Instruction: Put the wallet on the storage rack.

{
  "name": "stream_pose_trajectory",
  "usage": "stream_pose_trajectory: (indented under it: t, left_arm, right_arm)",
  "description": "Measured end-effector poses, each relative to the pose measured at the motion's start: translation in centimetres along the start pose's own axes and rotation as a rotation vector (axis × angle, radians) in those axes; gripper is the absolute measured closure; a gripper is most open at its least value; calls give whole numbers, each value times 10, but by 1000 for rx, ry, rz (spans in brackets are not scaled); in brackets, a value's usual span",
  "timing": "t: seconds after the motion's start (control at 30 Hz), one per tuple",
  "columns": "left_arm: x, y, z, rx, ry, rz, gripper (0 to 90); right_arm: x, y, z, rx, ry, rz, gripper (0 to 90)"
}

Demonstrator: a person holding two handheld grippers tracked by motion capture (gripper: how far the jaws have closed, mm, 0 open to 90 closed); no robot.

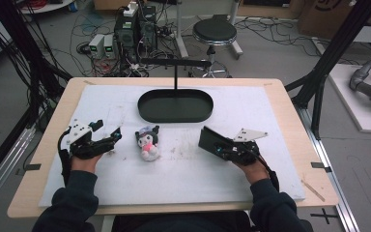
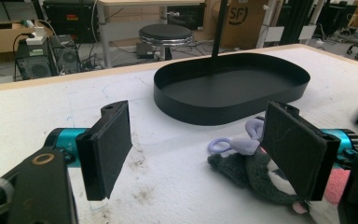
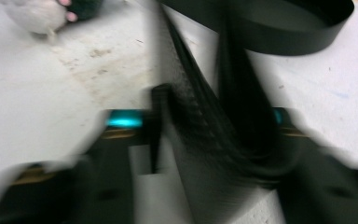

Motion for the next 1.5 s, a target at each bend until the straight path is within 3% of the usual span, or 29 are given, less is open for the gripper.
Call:
stream_pose_trajectory:
  t: [0.23, 0.3, 0.43, 0.6, 0.7, 0.93, 1.17, 1.43, 1.5]
  left_arm:
    - [0, -1, 0, 1, -2, 2, 242]
    - [0, -1, 0, 2, -2, 2, 242]
    - [0, -1, -1, 3, -2, 0, 242]
    - [0, -1, 0, 5, -8, -3, 242]
    - [0, -2, -1, 5, -2, -2, 242]
    - [1, -2, -1, 3, 4, -1, 242]
    - [3, 0, -1, -1, 7, 0, 242]
    - [4, 1, -1, -2, 13, 2, 242]
    - [4, 1, -1, -2, 13, 0, 242]
  right_arm:
    - [7, 5, 14, -34, 8, -63, 785]
    - [8, 4, 15, -16, 25, -97, 786]
    - [8, 1, 17, -9, 43, -108, 785]
    - [3, -1, 28, -47, 89, -161, 783]
    - [-5, -5, 38, -71, 89, -176, 784]
    - [-24, -27, 77, -60, 192, -205, 783]
    - [-47, -63, 102, -23, 228, -230, 780]
    - [-59, -92, 112, 19, 240, -254, 781]
    - [-62, -109, 116, 45, 242, -265, 781]
Point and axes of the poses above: each handheld gripper's, and its own axes: y roughly backward along the jaws, z roughly out of its top, x roughly to its left, the point moved 1 cm from there along -y, roughly forward along the jaws, and after that the axes turned 10 degrees about z, right-handed, at the moved point
